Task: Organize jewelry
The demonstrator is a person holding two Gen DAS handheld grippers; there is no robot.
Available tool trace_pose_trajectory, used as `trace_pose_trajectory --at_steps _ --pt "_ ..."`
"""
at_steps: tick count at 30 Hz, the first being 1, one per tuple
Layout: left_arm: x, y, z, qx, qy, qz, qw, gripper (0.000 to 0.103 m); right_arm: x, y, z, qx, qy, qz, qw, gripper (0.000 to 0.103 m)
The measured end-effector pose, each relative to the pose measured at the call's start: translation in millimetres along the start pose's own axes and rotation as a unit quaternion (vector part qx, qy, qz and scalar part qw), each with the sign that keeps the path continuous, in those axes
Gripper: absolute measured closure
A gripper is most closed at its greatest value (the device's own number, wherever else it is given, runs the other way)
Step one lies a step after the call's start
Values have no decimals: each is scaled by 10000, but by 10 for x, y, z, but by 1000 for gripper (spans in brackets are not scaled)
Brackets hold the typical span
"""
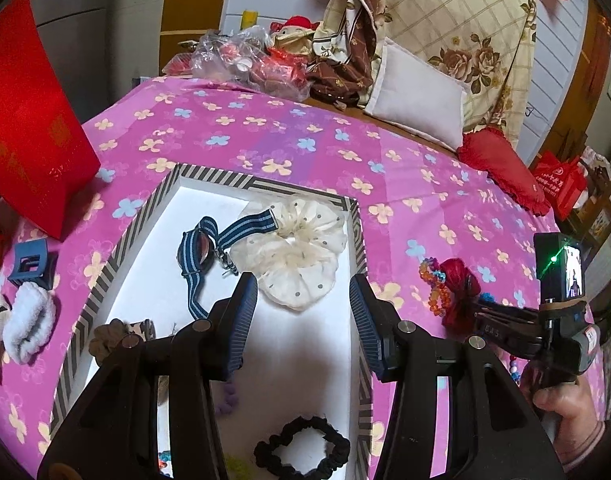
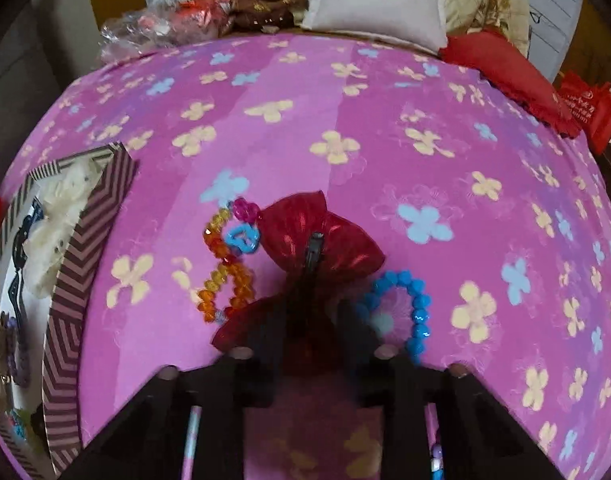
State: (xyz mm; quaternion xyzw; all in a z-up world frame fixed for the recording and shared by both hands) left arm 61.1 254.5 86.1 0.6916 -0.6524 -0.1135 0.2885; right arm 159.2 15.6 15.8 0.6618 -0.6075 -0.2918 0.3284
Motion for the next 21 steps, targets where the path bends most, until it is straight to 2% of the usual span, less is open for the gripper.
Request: trace_pose_trajectory --at_steps 1,4,8,12,14,15,16,19,21 --pt "-5 -9 3 -18 11 3 10000 56 -2 14 26 -93 -36 -94 9999 90" --pt "-7 -8 5 -28 17 23 10000 56 -31 144 186 -241 108 -175 9995 90" --pt "28 3 12 -18 -50 20 10000 56 17 451 573 -466 105 -561 9973 90" --pt "98 39 36 -24 -141 51 9999 56 189 722 889 -432 -149 -1022 9937 88" --pt "180 80 58 -47 -201 169 9996 56 344 904 953 -198 -348 -1138 9927 75" --pt "213 98 70 -54 -229 208 9995 56 444 1022 978 -8 -441 -1151 9924 58" --pt "280 132 95 -66 -290 287 9991 56 541 1145 1001 210 -499 -1133 9921 47" --pt "447 204 181 -178 -353 510 9979 56 755 1402 1072 615 -344 -714 9950 46" --pt "551 219 253 -342 -314 703 9964 56 899 1475 1134 726 -275 -511 9957 46"
Point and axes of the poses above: each gripper's, at about its wrist camera, not at the fingertips, and y roughly against the way its jaws point, x to its right, z to its underside, the point moved 1 cm from there along -y, roughly the way its jaws point, and after that the axes turned 11 degrees about x, right-handed, at the moved point
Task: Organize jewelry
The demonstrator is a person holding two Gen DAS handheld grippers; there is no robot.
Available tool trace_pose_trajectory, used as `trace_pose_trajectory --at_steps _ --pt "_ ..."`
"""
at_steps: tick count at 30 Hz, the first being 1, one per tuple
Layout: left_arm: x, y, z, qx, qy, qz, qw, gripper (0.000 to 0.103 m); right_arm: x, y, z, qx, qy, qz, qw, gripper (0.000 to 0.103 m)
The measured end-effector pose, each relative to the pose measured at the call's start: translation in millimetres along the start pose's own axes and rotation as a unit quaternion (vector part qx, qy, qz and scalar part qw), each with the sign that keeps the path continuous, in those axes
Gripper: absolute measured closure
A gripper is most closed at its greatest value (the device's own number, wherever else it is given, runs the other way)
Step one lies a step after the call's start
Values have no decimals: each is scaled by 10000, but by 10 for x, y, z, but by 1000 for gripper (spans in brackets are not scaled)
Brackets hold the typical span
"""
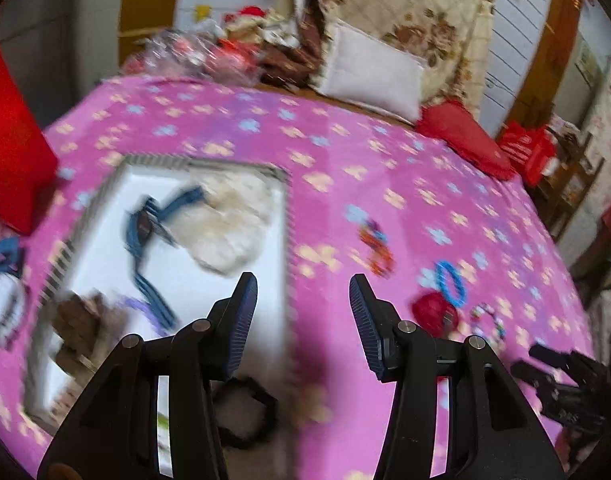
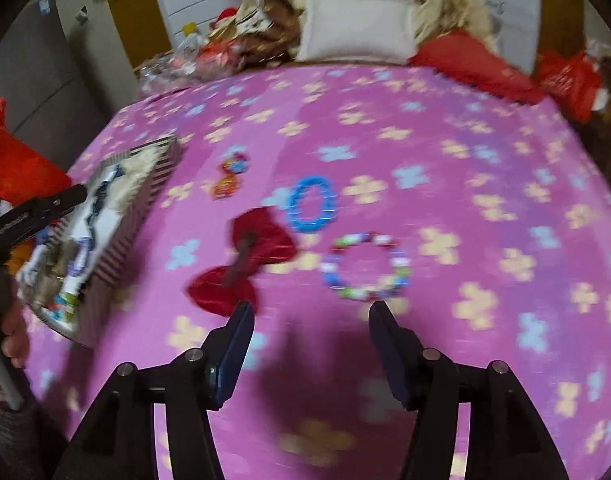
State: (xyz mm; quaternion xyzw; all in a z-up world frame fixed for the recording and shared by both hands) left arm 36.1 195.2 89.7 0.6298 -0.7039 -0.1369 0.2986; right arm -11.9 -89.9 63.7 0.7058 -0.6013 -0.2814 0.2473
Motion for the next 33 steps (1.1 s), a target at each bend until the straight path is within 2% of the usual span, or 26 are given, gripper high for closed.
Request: trace_pose_trajectory --at_steps 2,4,10,15,20,23,28,33 --pt "167 -39 118 -291 84 315 9990 56 171 28 58 32 41 175 9998 46" --pt "325 -78 230 -475 123 472 9977 56 339 7 91 80 36 249 9997 50" --pt "791 -220 532 -795 -179 572 9950 56 671 -229 103 95 -238 180 9995 50" --pt "1001 -238 640 -703 -318 262 9967 56 891 -160 206 373 -616 145 9973 50" --pt "1130 -162 789 -528 -573 -162 9968 56 1197 171 390 785 -1101 265 9905 50" --pt "1165 -139 853 -511 -652 -266 9962 56 1384 324 531 925 -1387 344 9854 50" --pt "1225 -136 889 -565 -756 -434 9946 56 1500 338 613 823 -1492 218 9851 50" --pt "1200 -62 825 -644 -666 -484 9945 55 1486 247 549 611 -1558 -250 9856 50"
Point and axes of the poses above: each gripper's, at about its wrist camera, not at the fingertips, and y roughly against the way its jaws point, x to its right, z to its underside, the point moved 1 cm from there along -y, roughly the way its jaws point, and after that the axes turned 11 degrees about x, right-handed, at the moved point
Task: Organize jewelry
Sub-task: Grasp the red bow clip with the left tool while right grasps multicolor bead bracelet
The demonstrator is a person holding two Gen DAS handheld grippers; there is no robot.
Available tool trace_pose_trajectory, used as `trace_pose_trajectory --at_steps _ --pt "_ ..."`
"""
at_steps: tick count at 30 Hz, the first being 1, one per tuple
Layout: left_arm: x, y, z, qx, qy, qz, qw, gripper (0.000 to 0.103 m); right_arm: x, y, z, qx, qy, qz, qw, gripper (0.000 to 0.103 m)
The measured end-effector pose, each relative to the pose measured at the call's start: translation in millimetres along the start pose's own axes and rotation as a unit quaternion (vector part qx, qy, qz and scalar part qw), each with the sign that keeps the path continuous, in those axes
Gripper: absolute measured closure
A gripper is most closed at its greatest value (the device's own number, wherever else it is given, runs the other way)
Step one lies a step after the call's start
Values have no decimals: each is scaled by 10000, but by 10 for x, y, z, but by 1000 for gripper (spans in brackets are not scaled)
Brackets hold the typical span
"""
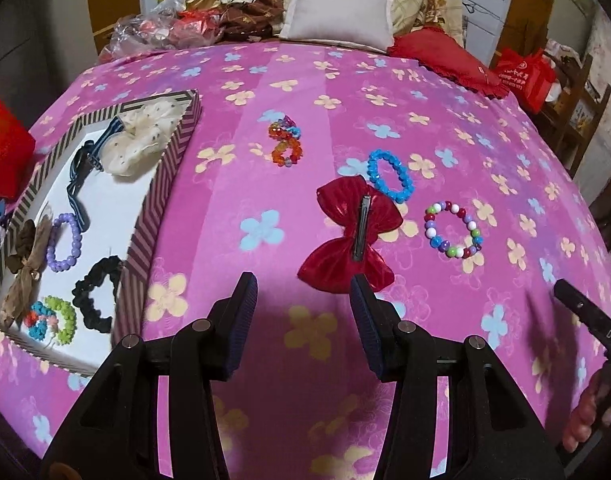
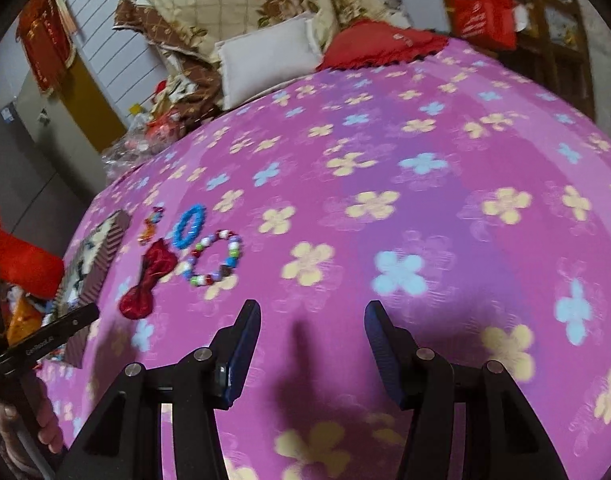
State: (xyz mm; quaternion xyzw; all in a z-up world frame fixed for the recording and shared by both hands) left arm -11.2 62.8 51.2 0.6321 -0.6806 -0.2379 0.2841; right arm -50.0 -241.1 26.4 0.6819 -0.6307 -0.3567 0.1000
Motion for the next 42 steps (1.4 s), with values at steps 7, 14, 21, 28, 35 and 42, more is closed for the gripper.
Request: trace_pose_trajectory --at_steps 7,14,21,28,35,42 --pt "153 -283 -188 -160 -305 213 9992 48 -263 -472 -183 -537 212 -199 9981 50" --pt "301 -702 -250 -483 -587 534 9957 48 -563 -886 -236 -677 761 4 9948 59" --pt "303 -852 -246 -555 -472 747 9945 48 -761 -1076 -245 -600 1194 183 9909 60" --pt "456 -803 -148 -378 -849 576 9940 88 -977 -1136 -148 -432 1831 573 9805 89" --pt "279 -538 -220 -185 -464 936 9944 90 -1038 -1039 -242 -453 1605 443 9850 94" --pt "-3 -95 -393 277 -243 1120 9930 90 -1191 -706 -442 -195 1413 218 9895 94"
Point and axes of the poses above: each gripper's, at about its wrist camera, not at the fingertips, and y roughly against the way its jaws point, x to its right, z to its underside, the point moved 1 cm from there along -y, roughly the way its jaws point, and after that the axes turned 11 degrees about x, right-handed, at the moved point
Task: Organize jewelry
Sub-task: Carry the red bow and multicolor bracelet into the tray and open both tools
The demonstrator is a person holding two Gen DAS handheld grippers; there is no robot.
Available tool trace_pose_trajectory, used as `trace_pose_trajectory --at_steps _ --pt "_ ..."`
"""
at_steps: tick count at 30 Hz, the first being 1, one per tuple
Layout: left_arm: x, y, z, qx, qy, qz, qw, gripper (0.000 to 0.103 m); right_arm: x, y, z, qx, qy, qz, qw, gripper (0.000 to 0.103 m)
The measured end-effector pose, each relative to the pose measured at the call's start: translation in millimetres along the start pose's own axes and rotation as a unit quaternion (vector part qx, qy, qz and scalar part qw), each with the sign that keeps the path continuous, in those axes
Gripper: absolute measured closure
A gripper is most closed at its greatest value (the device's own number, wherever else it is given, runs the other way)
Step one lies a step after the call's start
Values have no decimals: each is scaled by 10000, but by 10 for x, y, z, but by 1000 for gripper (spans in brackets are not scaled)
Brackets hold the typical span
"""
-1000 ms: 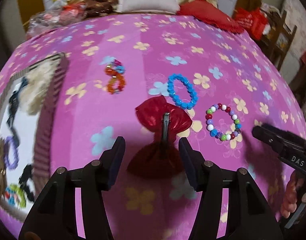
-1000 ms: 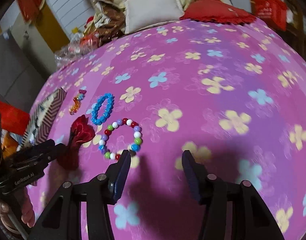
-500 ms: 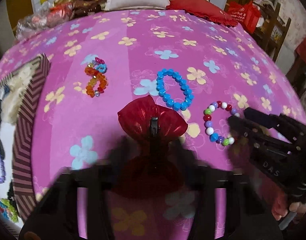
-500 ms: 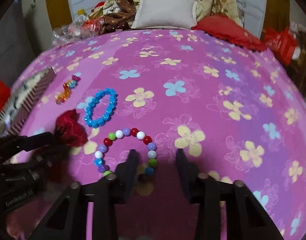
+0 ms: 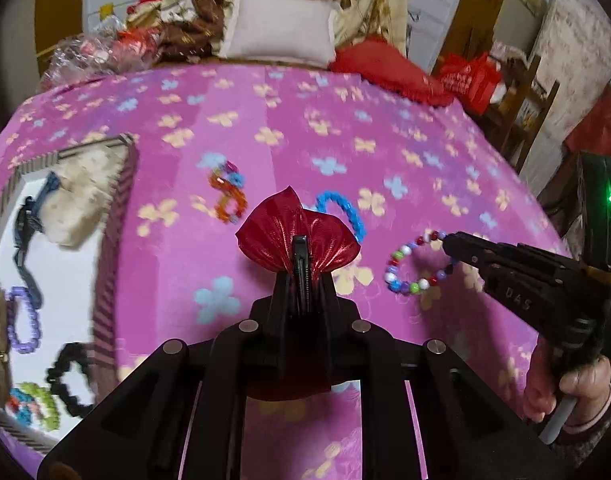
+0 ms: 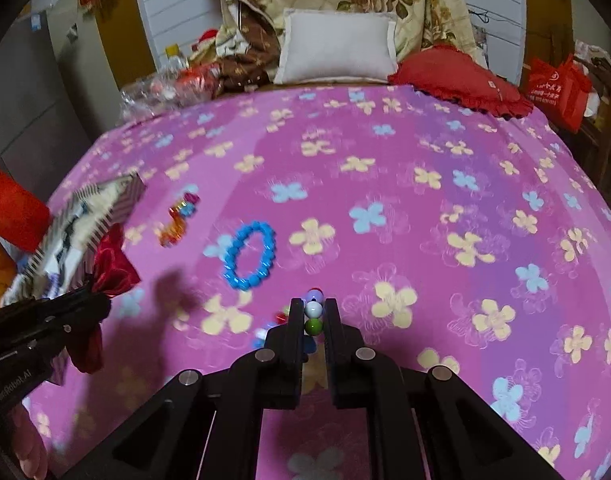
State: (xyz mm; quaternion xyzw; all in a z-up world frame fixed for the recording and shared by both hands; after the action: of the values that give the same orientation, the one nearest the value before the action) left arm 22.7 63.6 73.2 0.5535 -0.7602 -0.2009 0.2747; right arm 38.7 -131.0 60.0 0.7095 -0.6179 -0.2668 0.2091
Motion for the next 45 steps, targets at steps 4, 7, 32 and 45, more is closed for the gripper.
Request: trace_pose_trajectory --at_steps 4,7,32,45 --pt "-218 232 -84 249 208 -40 9995 91 -20 133 -95 49 -77 -4 10000 94" --pt "-432 353 -156 400 342 -158 9985 90 -114 225 -167 84 -11 -18 10000 94" --pt "-2885 320 -348 336 1688 -2211 9599 90 -2894 -259 -469 -388 1239 -1697 9769 95" --pt "-3124 206 -209 34 2100 -2153 9537 82 -3219 -1029 -156 -1106 1181 -1500 9753 95"
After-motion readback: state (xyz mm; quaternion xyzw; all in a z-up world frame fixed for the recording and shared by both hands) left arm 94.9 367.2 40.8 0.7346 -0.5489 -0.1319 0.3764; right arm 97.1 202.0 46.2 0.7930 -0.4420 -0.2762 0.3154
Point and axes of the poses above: each gripper's, at about its wrist camera, not at the fingertips, and y roughly against the way its jaws point, x to its right, z to its underside, the point moved 1 cm from there along -y, roughly the way its jaws point, and after that the axes turned 11 degrees about x, right-handed, at the moved point
